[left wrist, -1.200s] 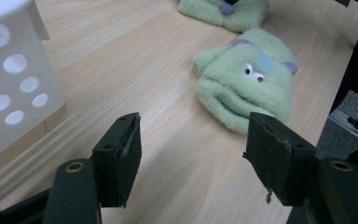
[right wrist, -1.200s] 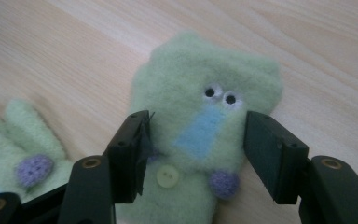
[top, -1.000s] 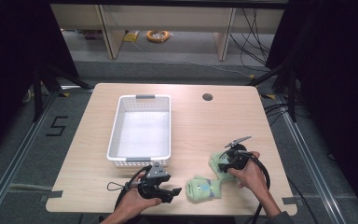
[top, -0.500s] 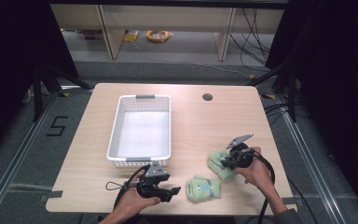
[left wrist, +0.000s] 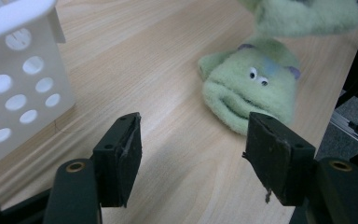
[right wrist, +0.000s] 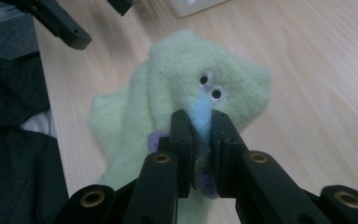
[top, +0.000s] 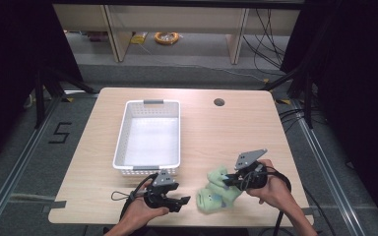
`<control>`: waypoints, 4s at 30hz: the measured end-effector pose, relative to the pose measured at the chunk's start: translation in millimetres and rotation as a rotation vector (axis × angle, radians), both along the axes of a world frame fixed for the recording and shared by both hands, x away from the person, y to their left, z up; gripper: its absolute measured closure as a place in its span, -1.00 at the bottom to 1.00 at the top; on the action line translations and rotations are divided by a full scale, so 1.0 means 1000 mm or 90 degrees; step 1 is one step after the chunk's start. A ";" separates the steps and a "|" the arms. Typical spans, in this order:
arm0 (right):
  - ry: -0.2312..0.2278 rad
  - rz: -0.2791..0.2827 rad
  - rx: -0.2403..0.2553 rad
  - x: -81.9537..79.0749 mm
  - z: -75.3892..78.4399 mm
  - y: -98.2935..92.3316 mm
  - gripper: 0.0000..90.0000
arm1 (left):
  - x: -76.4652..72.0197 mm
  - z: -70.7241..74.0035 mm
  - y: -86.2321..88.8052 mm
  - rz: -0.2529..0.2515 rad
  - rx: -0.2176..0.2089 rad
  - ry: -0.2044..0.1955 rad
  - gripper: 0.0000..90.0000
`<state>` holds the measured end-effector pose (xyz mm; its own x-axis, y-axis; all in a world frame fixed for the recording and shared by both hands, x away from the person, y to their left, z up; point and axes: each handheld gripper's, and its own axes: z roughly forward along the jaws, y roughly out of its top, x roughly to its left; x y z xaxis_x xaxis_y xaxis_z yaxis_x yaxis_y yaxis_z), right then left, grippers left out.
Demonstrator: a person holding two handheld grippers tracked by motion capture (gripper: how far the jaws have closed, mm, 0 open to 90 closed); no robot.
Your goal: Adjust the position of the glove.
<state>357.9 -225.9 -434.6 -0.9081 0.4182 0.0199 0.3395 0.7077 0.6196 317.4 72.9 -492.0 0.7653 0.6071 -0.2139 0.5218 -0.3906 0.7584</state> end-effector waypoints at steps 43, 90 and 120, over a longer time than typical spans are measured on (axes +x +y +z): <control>0.094 -0.193 0.036 -0.042 -0.019 -0.017 0.22 | 0.000 0.016 -0.024 -0.033 -0.044 0.023 -0.13; 0.106 -0.226 0.018 -0.014 -0.034 -0.012 0.39 | -0.008 0.002 -0.043 -0.061 -0.055 0.083 0.21; 0.167 -0.274 0.067 -0.018 -0.054 -0.009 -0.07 | 0.009 -0.016 -0.059 0.018 -0.026 0.161 -0.34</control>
<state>339.8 -235.2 -488.1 -0.6132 0.7365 0.2856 0.7396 0.4082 0.5352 326.3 13.6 -507.7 0.6679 0.6142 -0.4203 0.7065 -0.3457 0.6175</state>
